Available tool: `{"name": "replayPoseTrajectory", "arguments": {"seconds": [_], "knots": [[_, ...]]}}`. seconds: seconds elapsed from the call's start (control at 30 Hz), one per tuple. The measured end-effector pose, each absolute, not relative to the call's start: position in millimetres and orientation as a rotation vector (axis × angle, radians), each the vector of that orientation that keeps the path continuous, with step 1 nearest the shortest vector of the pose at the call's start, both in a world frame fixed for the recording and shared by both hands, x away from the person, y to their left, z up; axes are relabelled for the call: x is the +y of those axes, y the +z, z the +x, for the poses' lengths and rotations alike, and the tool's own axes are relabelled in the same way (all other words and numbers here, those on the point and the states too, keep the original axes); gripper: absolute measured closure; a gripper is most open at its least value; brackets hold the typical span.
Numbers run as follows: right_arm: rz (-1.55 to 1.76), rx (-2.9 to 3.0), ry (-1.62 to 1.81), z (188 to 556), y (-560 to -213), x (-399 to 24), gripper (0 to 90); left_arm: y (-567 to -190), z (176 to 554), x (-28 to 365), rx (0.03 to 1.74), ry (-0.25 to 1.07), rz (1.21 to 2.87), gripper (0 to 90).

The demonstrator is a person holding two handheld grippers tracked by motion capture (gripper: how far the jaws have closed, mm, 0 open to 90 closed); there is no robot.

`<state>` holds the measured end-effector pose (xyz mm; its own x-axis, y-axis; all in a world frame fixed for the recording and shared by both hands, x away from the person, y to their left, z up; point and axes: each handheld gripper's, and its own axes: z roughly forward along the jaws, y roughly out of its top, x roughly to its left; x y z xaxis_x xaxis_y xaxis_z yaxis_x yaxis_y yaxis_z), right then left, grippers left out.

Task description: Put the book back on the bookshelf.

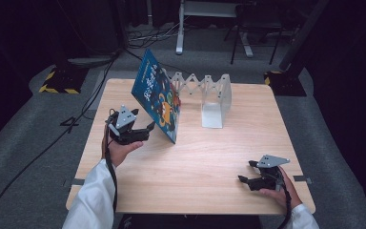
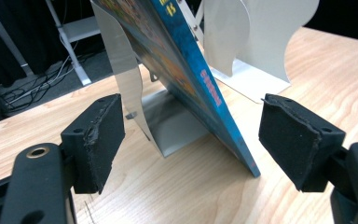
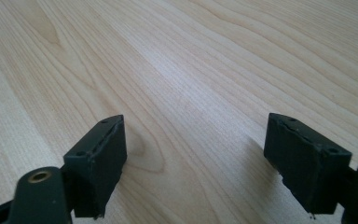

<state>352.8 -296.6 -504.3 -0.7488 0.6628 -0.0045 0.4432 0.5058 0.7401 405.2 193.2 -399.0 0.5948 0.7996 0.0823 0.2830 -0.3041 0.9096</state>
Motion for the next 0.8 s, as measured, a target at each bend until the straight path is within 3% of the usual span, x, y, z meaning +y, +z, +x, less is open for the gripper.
{"name": "replayPoseTrajectory", "arguments": {"seconds": [0.4, 0.8], "knots": [[0.936, 2.463, 1.078, 353.0, -504.1, -296.4, 19.9, -406.3, 389.2, 196.6, 0.839, 0.638, 1.945, 19.8], [0.949, 2.445, 1.065, 348.0, -504.1, -297.6, 17.9, -428.3, 364.4, 194.2, 0.757, 0.583, 2.131, 17.4]]}}
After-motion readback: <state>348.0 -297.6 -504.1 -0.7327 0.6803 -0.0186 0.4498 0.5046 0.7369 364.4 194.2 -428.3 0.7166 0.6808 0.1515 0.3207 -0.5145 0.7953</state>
